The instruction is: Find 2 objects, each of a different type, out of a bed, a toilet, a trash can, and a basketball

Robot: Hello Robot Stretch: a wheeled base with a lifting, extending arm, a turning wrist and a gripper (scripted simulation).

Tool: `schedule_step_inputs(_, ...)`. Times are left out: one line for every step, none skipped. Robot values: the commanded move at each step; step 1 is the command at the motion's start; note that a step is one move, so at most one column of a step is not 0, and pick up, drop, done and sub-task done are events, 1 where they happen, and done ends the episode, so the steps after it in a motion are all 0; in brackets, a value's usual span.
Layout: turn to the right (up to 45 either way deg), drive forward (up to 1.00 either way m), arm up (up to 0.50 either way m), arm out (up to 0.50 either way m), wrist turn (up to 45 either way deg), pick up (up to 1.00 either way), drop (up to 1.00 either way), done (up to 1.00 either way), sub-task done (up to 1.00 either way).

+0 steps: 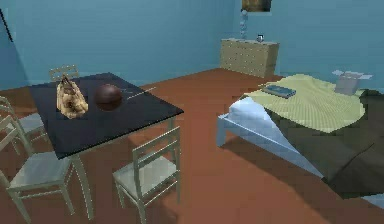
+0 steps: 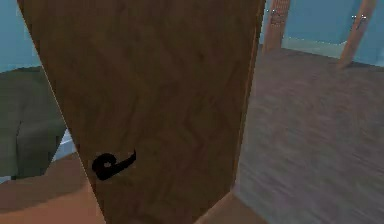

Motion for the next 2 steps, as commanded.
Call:
schedule_step_inputs(21.0,0.00,0.00,0.00,0.0,0.00,0.00,0.00,0.00)
schedule_step_inputs(0.0,0.85,0.00,0.00,0.0,0.00,0.00,0.00,0.00)
